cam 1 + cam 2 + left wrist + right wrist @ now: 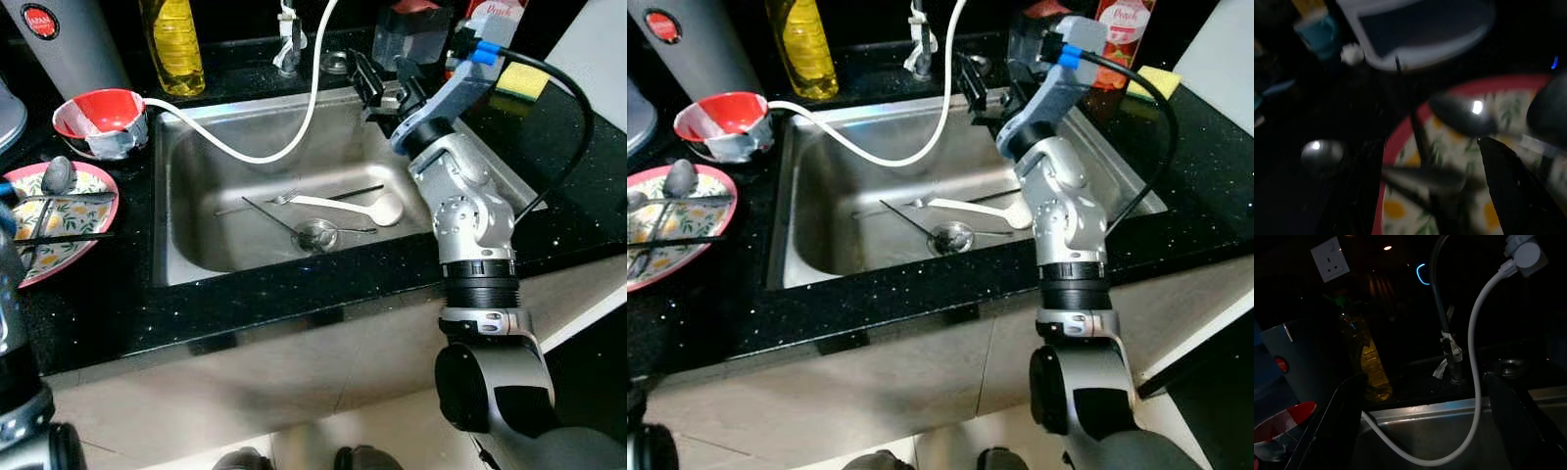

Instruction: Kitchen organization

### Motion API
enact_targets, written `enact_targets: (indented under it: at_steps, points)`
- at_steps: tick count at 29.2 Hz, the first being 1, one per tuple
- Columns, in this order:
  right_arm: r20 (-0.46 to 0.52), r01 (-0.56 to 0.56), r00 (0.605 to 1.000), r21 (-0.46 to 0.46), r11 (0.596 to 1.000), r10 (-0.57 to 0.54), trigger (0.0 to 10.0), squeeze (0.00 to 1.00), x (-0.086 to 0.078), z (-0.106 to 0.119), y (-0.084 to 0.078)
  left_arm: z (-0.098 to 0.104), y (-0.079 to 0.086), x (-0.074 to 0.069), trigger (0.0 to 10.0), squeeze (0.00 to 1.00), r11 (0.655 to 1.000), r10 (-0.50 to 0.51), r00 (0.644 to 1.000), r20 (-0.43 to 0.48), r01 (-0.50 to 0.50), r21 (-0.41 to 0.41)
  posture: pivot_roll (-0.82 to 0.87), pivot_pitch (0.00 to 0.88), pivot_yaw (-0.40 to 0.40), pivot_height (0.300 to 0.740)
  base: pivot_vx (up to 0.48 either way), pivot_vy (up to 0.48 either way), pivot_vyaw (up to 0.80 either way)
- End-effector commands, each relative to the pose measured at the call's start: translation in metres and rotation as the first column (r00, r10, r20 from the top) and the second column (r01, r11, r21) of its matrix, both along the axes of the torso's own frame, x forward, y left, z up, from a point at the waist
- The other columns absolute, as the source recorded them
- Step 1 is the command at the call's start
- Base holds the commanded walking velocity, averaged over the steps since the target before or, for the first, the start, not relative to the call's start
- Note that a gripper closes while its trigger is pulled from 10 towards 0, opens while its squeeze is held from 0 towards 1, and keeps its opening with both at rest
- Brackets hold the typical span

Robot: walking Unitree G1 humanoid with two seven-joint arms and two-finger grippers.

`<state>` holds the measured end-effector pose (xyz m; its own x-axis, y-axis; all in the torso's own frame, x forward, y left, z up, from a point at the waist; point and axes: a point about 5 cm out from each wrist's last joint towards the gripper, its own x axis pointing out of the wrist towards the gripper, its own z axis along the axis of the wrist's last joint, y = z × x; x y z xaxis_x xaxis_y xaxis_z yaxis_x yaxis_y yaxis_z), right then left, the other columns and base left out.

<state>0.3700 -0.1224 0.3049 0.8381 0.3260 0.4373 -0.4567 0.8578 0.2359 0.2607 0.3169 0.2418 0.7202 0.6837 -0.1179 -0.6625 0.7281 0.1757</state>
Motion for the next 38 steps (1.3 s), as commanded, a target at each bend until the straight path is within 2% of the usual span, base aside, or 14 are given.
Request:
enact_targets:
  at_steps: [1,2,3,4,6,8,10,12,21,25,26,34,36,38]
  points:
    - [0.005,-0.015,1.0,0.006,1.0,0.015,10.0,0.0,0.001,0.001,0.004,0.001,0.0,-0.003,10.0,0.0,1.0,-0.013,1.0,-0.024,0.013,0.012,0.2,0.045,0.048,0.74,0.0,0.0,0.0]
    - [0.004,-0.018,1.0,0.004,1.0,0.018,10.0,0.0,0.001,0.002,0.004,-0.002,-0.001,-0.003,10.0,0.0,0.999,-0.034,0.998,-0.043,0.034,0.008,0.2,0.045,0.048,0.74,0.0,0.0,0.0]
    - [0.003,-0.022,1.0,0.0,1.0,0.022,10.0,0.0,0.001,0.001,0.005,-0.004,-0.005,-0.002,10.0,0.0,0.994,-0.085,0.993,-0.087,0.09,0.054,0.2,0.04,0.041,0.74,0.0,0.0,0.0]
    - [0.003,-0.022,1.0,0.0,1.0,0.022,10.0,0.0,0.001,0.001,0.005,-0.004,-0.005,-0.002,10.0,0.0,0.994,-0.085,0.993,-0.087,0.09,0.054,0.2,0.04,0.041,0.74,0.0,0.0,0.0]
    - [0.003,-0.027,1.0,-0.002,1.0,0.027,10.0,0.0,0.001,0.001,0.006,-0.005,-0.005,-0.004,10.0,0.0,0.954,-0.102,0.97,-0.221,0.158,0.254,0.21,0.036,0.043,0.74,0.0,0.0,0.0]
    - [0.003,-0.027,1.0,-0.002,1.0,0.027,10.0,0.0,0.001,0.001,0.006,-0.005,-0.005,-0.004,10.0,0.0,0.954,-0.102,0.97,-0.221,0.158,0.254,0.21,0.036,0.043,0.74,0.0,0.0,0.0]
    - [0.006,-0.028,1.0,0.0,1.0,0.028,10.0,0.0,0.001,0.001,0.007,-0.007,0.001,-0.008,10.0,0.0,0.904,-0.06,0.954,-0.292,0.176,0.389,0.21,0.029,0.043,0.74,0.0,0.0,0.0]
    - [0.009,-0.028,1.0,0.001,1.0,0.028,10.0,0.0,0.001,0.002,0.007,-0.007,0.002,-0.009,10.0,0.0,0.875,-0.056,0.948,-0.315,0.198,0.442,0.2,0.024,0.045,0.74,0.0,0.0,0.0]
    - [0.014,-0.023,1.0,0.001,1.0,0.023,10.0,0.0,0.001,0.002,0.005,-0.014,0.005,-0.01,10.0,0.0,0.873,-0.057,0.923,-0.38,0.231,0.429,0.2,0.025,0.045,0.74,0.0,0.0,0.0]
    - [0.012,-0.016,1.0,0.0,1.0,0.016,10.0,0.0,0.001,0.002,0.003,-0.024,0.012,-0.01,10.0,0.0,0.898,-0.086,0.907,-0.412,0.25,0.362,0.2,0.024,0.044,0.74,0.0,0.0,0.0]
    - [0.013,-0.015,1.0,-0.001,1.0,0.015,10.0,0.0,0.001,0.002,0.003,-0.026,0.013,-0.008,10.0,0.0,0.908,-0.101,0.908,-0.406,0.252,0.336,0.19,0.024,0.042,0.74,0.0,0.0,0.0]
    - [0.019,-0.018,1.0,-0.002,1.0,0.018,10.0,0.0,0.002,0.005,0.004,-0.019,0.015,0.006,10.0,0.0,0.909,-0.169,0.904,-0.393,0.298,0.293,0.19,0.03,0.041,0.74,0.0,0.0,0.0]
    - [0.019,-0.017,1.0,-0.002,1.0,0.017,10.0,0.0,0.001,0.004,0.004,-0.019,0.023,0.005,8.9,0.0,0.925,-0.177,0.898,-0.404,0.292,0.245,0.19,0.03,0.041,0.74,0.0,0.0,0.0]
    - [0.019,-0.017,1.0,-0.002,1.0,0.017,10.0,0.0,0.001,0.004,0.004,-0.019,0.023,0.005,8.9,0.0,0.925,-0.177,0.898,-0.404,0.292,0.245,0.19,0.03,0.041,0.74,0.0,0.0,0.0]
